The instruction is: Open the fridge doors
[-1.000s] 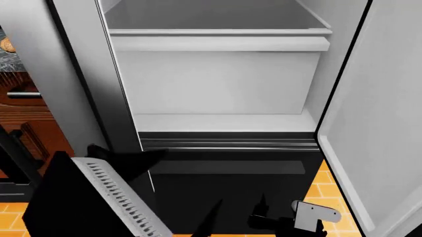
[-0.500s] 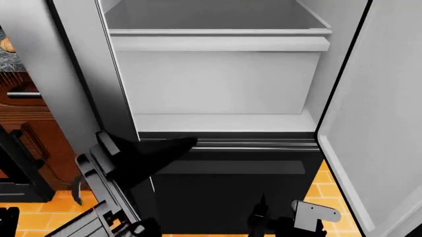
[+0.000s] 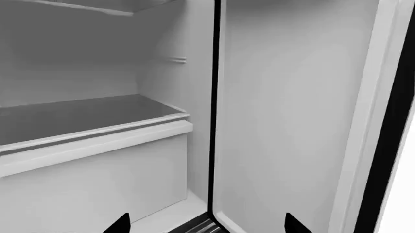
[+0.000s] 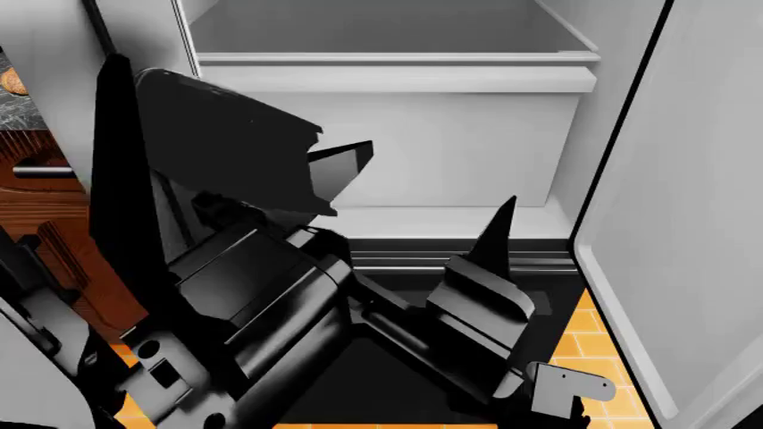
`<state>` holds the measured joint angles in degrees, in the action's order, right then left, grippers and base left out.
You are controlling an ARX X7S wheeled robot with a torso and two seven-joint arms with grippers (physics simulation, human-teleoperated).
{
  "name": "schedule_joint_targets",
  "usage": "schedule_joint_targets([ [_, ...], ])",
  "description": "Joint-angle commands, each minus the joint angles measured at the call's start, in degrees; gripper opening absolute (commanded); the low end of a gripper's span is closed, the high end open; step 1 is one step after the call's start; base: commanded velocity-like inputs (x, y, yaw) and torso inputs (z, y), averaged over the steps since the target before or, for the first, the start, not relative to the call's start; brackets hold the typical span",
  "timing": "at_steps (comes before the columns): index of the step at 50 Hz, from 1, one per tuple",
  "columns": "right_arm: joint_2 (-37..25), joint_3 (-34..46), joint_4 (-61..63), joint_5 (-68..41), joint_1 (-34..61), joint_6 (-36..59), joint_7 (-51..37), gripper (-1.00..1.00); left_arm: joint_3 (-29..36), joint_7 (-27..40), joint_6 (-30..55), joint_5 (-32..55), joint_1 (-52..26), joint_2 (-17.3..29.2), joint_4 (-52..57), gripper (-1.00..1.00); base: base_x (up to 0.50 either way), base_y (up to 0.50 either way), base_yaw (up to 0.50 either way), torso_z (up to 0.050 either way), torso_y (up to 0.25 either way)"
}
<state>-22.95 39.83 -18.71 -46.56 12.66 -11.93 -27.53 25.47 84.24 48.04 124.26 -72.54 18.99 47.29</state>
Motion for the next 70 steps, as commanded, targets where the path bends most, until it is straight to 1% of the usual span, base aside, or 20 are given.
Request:
schedule_joint_targets([
  [1,-0.04,0.10,0.23,0.18,-0.07,0.00,-0.07,1.00,1.78,-1.88,-0.40,-6.63,1.30,-3.40,-3.76,1.00,0.00,0.00,0.00,0.000,0.000],
  [10,0.09,-0.02,-0.08,0.18,0.07,-0.28,0.23,1.00,3.96,-2.95,-0.21,-9.45,1.59,-5.67,-5.05,1.00,0.00,0.00,0.00,0.000,0.000],
  [20,0.17,-0.05,-0.15,0.23,0.09,-0.43,0.34,1.00,7.77,-6.19,1.72,-15.88,2.10,-8.97,-9.17,1.00,0.00,0.00,0.00,0.000,0.000],
  [33,0.20,-0.02,-0.18,0.19,0.13,-0.40,0.52,1.00,9.57,-11.84,2.74,-23.67,3.28,-9.10,-15.61,1.00,0.00,0.00,0.00,0.000,0.000],
  [43,0.20,-0.10,-0.21,0.07,0.23,-0.40,0.68,1.00,10.90,-15.73,1.86,-29.88,3.94,-10.33,-20.50,1.00,0.00,0.00,0.00,0.000,0.000],
  [50,0.21,-0.18,-0.23,0.09,0.13,-0.65,0.80,1.00,12.92,-14.94,0.74,-33.51,4.06,-13.02,-22.48,1.00,0.00,0.00,0.00,0.000,0.000],
  [57,-0.06,-0.20,0.46,0.00,0.03,-0.43,0.49,1.00,14.76,-13.32,-0.27,-35.62,5.17,-14.28,-23.01,1.00,0.00,0.00,0.00,0.000,0.000],
  [63,0.09,-0.22,0.02,0.07,0.14,-0.58,0.73,1.00,17.68,-13.01,-0.12,-35.52,5.59,-16.32,-21.60,1.00,0.00,0.00,0.00,0.000,0.000],
  [70,-0.04,-0.24,0.35,0.15,0.02,-0.69,0.66,1.00,20.30,-11.64,-2.48,-36.00,5.37,-18.16,-22.61,1.00,0.00,0.00,0.00,0.000,0.001],
])
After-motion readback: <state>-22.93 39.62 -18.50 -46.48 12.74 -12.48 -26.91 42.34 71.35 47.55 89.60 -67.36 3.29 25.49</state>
